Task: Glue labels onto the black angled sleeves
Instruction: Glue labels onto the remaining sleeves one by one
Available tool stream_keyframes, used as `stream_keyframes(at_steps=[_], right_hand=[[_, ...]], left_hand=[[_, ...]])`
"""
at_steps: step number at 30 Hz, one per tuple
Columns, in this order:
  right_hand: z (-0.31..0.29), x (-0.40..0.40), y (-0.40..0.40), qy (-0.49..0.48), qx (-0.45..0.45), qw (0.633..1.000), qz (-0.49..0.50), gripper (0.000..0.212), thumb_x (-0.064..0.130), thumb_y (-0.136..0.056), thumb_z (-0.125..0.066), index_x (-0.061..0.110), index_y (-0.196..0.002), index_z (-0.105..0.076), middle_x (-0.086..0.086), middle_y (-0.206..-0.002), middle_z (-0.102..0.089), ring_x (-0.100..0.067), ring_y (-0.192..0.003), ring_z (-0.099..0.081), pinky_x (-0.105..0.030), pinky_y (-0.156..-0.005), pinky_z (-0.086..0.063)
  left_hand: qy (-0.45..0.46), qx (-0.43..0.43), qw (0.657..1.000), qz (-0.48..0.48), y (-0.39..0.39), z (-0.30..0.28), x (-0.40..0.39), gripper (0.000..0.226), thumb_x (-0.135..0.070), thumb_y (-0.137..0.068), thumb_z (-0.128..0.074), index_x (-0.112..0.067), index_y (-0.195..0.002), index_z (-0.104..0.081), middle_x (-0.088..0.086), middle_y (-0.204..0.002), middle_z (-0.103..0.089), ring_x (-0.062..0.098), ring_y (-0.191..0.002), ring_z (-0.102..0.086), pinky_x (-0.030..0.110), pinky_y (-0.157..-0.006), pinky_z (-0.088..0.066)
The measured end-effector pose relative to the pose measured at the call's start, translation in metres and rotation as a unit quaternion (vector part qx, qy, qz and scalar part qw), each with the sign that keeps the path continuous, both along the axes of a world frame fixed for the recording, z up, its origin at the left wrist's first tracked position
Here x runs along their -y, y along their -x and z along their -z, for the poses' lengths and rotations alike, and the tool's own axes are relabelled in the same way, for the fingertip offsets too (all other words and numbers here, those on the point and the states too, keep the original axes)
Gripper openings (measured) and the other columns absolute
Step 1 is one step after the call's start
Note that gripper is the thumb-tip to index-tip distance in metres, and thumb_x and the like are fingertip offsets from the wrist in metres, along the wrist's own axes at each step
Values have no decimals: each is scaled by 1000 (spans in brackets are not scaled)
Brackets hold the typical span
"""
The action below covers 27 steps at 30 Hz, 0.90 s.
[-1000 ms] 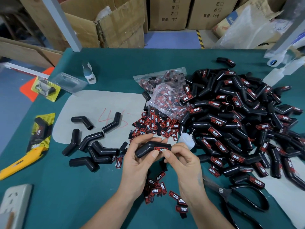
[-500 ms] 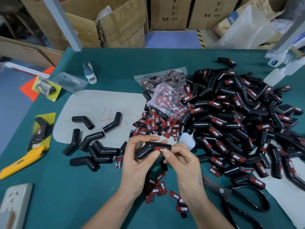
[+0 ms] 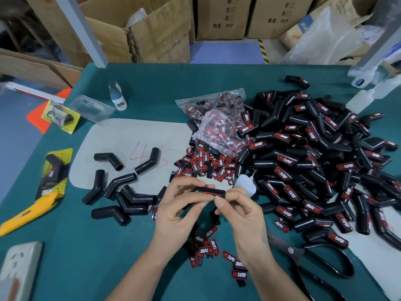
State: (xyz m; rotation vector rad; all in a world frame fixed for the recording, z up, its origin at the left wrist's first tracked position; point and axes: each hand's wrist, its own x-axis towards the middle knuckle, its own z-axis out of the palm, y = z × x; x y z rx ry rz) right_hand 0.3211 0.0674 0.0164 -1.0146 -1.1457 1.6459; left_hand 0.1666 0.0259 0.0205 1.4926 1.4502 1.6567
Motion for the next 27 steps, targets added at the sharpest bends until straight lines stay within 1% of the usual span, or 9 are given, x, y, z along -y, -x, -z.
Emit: stream_keyframes(at_steps=[2, 4, 8, 12, 15, 17, 21, 24, 27], right_hand=[[0, -1, 0, -1, 1, 1000, 1, 22, 41, -79, -85, 20, -82, -78, 0, -89, -62, -15, -79, -62, -26, -78, -53], [1, -1, 0, -4, 6, 1000, 0, 31, 50, -77, -87, 20, -82, -78, 0, -90, -62, -15, -78, -62, -25, -78, -53], [4, -2, 1, -8, 5, 1000, -2, 43, 58, -74, -88, 17, -83, -77, -6, -90, -59, -16, -78, -62, -25, -77, -52], [4, -2, 0, 1, 4, 1000, -21, 41, 59, -77, -86, 21, -91, -79, -5, -90, -61, -15, -79, -62, -26, -78, -53], [5, -2, -1, 20, 1, 999, -40, 40, 60, -80, -83, 23, -93, -77, -4, -92, -66, -14, -80, -63, -39, -84, -52], [5, -1, -1, 32, -5, 999, -42, 39, 60, -81, -82, 23, -91, -75, 1, -87, -66, -11, -77, -62, -44, -87, -51], [3, 0, -1, 44, -23, 998, -44, 39, 60, -81, -83, 23, -88, -73, 5, -79, -63, -9, -75, -60, -40, -85, -52], [3, 2, -1, 49, -29, 998, -41, 41, 59, -82, -83, 20, -88, -72, 3, -76, -59, -10, -75, -58, -40, -83, -50], [2, 2, -1, 43, -28, 998, -37, 33, 54, -87, -78, 21, -87, -74, 3, -73, -56, -10, -73, -55, -39, -81, -50]], left_hand=[[0, -5, 1000, -1, 1, 1, 1, 16, -12, -95, -70, -23, -103, -80, 0, -119, -62, 30, -110, -65, 41, -95, -53], [-3, -15, 1000, 0, 2, 1, 1, 18, -11, -96, -71, -23, -105, -80, -2, -119, -62, 28, -111, -65, 36, -97, -52], [0, -25, 1000, 3, 4, 1, -1, 19, -11, -96, -71, -20, -109, -80, -3, -119, -62, 26, -113, -65, 33, -100, -50], [-2, -42, 999, 3, 6, 0, -1, 19, -11, -95, -71, -19, -110, -80, -3, -118, -62, 24, -112, -65, 32, -97, -51], [-5, -55, 998, 2, 5, 1, 0, 18, -9, -95, -71, -14, -109, -81, 1, -117, -63, 25, -111, -67, 33, -96, -53], [-6, -62, 998, 7, 4, 2, 1, 17, -7, -95, -70, -11, -107, -81, 4, -116, -63, 29, -110, -69, 37, -95, -55], [-10, -71, 997, 4, 3, 3, 1, 18, -7, -95, -71, -14, -109, -80, 2, -117, -63, 33, -109, -71, 42, -94, -56], [-13, -73, 997, 2, 3, 3, 2, 17, -7, -95, -71, -13, -108, -80, 4, -117, -64, 33, -109, -71, 41, -94, -56], [-16, -82, 997, -3, 3, 4, 2, 15, -6, -95, -71, -9, -105, -81, 5, -117, -65, 30, -110, -71, 39, -95, -56]])
